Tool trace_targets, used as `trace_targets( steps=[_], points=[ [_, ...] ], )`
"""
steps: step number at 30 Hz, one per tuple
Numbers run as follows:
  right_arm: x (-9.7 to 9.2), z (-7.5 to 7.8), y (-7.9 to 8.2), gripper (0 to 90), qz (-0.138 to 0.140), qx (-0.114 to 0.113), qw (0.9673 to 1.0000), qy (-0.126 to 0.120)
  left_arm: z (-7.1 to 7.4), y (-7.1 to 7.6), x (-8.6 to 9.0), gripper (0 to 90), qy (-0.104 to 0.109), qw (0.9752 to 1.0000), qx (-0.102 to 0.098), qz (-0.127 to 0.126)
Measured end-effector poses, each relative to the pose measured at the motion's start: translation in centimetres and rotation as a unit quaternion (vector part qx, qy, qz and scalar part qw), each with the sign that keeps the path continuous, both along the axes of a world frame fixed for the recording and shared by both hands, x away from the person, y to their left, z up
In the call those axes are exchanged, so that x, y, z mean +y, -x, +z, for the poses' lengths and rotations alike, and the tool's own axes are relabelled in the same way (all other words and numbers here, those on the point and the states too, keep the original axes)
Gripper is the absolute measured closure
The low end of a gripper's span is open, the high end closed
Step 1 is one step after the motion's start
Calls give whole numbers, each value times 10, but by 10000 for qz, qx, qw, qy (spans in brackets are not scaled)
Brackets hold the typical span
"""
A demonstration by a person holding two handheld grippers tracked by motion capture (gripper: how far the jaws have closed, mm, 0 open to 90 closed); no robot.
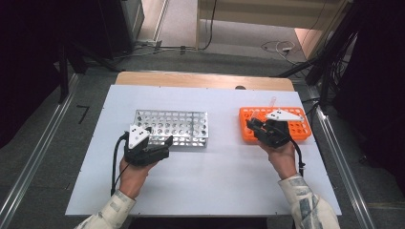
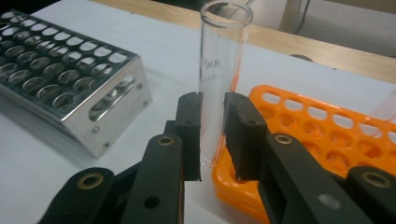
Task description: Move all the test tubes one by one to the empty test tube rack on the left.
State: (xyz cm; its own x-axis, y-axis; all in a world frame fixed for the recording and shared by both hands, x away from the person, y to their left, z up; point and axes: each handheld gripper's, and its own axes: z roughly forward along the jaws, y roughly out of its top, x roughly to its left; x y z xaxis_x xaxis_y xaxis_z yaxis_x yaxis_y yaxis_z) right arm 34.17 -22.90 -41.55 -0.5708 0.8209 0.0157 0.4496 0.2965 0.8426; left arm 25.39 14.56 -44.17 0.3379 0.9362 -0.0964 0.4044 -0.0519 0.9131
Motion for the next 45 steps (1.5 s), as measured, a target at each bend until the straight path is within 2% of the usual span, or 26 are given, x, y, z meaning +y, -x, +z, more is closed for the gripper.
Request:
trace_targets(
  steps=[10, 22, 29, 33, 37, 45],
  points=[
    [27, -7, 15, 736, 503, 80, 9986, 102, 0, 0, 0, 192, -12, 10000, 16, -27],
    [49, -13, 28, 736, 874, 186, 9959, 132, 0, 1, -3, 192, 2, 10000, 24, -78],
    [65, -19, 37, 736, 1168, 274, 9926, 190, 1, 4, -9, 194, 32, 9999, -3, -158],
    [73, -21, 42, 736, 1332, 305, 9904, 194, 3, 6, -13, 194, 160, 9995, 12, -284],
    [83, -23, 46, 736, 1474, 356, 9883, 176, 5, 9, -21, 214, 200, 9988, -41, -441],
    [112, -32, 53, 736, 1789, 415, 9826, 291, 6, 12, -39, 331, 284, 9949, -133, -954]
  ],
)
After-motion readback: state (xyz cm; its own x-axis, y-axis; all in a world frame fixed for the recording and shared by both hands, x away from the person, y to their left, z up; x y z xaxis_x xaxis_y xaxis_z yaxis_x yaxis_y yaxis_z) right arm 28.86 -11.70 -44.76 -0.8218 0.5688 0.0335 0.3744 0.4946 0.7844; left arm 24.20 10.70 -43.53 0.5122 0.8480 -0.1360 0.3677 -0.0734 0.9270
